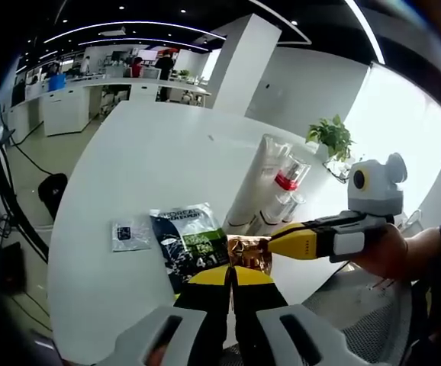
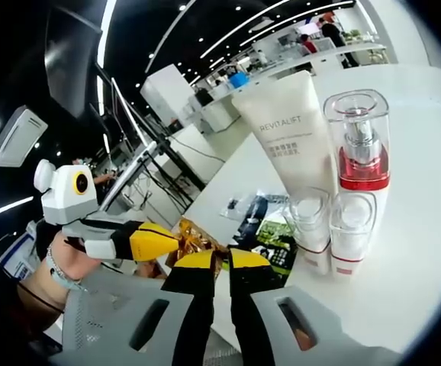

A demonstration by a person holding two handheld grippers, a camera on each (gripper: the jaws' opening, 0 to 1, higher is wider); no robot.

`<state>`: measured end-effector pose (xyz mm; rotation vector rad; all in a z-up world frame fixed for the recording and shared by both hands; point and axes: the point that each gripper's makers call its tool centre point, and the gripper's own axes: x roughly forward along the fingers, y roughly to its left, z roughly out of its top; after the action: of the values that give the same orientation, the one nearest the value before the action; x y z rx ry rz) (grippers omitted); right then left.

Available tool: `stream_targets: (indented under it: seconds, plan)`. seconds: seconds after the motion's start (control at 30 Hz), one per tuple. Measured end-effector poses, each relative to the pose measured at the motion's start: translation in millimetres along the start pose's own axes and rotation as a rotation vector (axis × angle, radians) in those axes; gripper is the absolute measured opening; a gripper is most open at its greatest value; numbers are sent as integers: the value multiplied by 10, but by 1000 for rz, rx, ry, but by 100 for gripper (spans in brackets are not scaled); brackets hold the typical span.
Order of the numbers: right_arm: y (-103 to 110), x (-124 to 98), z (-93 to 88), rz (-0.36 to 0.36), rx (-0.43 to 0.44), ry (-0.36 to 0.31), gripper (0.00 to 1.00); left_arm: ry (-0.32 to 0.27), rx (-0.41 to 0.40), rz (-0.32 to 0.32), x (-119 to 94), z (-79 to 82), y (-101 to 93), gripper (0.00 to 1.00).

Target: Arrange the skincare products in the storage area until every visible bottle or jar stands upright without overlapping.

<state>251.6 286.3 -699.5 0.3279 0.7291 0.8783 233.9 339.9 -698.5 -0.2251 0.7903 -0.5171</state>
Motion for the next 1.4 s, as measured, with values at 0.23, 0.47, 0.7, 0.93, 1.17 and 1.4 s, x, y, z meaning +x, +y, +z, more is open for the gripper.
stream_targets:
  seconds: [0.23,0.47,0.7,0.93,1.17,1.4]
  plan:
    - [-45,1,5,-24,-19,-1,5,10,-7,18,2,-14,39,1]
    - [-44,8,-10,-23,-19,9,5,12,-3,24,5,-15,49,1]
    - [-46,15,-28,-26,-25,21,5,4,8,50,-8,24,104,1]
    - [-22,28,-61,-28,-52,36,5,-24,-10,94,-79,202,212,1]
    - [-34,25,-87,-40,-79,49,5,-56,-41,108,-14,449,356,1]
    - [-82,34,-115,-57,-90,64,4,-27,-48,151,107,424,593,1]
